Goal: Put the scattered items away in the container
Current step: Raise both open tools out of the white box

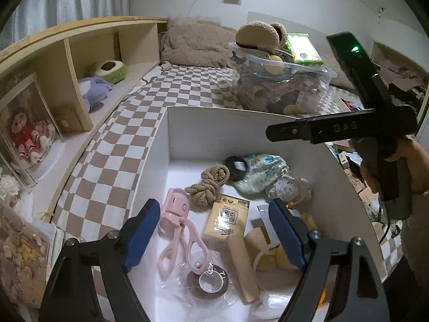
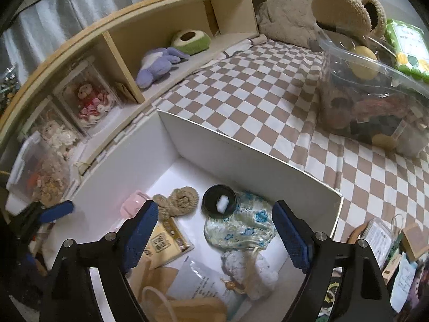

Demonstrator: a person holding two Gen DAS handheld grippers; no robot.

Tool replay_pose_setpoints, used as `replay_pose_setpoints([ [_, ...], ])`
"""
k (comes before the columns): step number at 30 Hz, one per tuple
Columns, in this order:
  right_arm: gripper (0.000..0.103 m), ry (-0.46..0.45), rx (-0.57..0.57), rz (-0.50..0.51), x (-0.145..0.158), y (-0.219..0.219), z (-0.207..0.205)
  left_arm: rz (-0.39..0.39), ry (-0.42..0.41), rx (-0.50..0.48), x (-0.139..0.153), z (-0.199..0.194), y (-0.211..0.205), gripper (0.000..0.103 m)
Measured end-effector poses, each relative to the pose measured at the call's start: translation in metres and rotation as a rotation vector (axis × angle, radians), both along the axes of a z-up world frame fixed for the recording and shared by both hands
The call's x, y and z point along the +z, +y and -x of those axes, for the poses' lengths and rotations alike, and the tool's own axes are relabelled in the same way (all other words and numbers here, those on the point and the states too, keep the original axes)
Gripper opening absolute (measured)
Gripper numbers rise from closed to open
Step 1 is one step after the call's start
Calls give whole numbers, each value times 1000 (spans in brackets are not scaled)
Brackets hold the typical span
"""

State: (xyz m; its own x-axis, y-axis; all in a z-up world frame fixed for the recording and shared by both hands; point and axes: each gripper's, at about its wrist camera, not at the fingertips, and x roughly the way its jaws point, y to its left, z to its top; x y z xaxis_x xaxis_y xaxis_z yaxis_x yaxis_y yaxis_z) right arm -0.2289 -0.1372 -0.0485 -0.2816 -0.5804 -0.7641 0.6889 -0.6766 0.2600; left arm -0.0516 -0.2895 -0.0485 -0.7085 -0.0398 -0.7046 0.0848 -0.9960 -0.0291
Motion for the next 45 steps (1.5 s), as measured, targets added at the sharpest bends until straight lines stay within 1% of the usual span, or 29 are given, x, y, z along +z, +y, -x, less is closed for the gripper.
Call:
replay_pose_setpoints([
  [12, 87, 6, 28, 22, 7, 12, -18, 14, 4, -11, 6, -7, 14, 84],
  [19, 87, 10, 33, 57, 14, 26, -29, 14, 8, -4, 9, -11, 17, 84],
  [24, 87, 62, 42, 107, 24, 40, -43, 3, 15, 0, 12, -17, 21, 84],
  [29, 87, 91, 59, 110, 28, 51, -59, -10, 24, 16, 15, -20, 24, 84],
  [32, 87, 90, 59, 122, 30, 60, -65, -19, 32, 19, 17, -23, 26, 84],
  [33, 89, 92, 56, 129, 31, 64, -67, -19, 35, 25, 18, -23, 27, 88],
  [34, 96, 99, 51, 135, 32, 68, -69, -14, 39, 33, 19, -25, 28, 92],
  [35, 101, 107, 48, 138, 33, 71, -70, -9, 43, 40, 19, -26, 29, 99],
  [36, 103, 119, 46, 138, 34, 74, -72, -5, 46, 45, 20, -27, 30, 100],
  [38, 103, 158, 39, 123, 36, 79, -78, -3, 49, 49, 20, -29, 32, 103],
  [41, 103, 187, 39, 104, 36, 84, -84, -11, 53, 44, 21, -31, 38, 103],
  [45, 103, 222, 33, 93, 35, 93, -90, 6, 57, 41, 22, -34, 47, 103],
])
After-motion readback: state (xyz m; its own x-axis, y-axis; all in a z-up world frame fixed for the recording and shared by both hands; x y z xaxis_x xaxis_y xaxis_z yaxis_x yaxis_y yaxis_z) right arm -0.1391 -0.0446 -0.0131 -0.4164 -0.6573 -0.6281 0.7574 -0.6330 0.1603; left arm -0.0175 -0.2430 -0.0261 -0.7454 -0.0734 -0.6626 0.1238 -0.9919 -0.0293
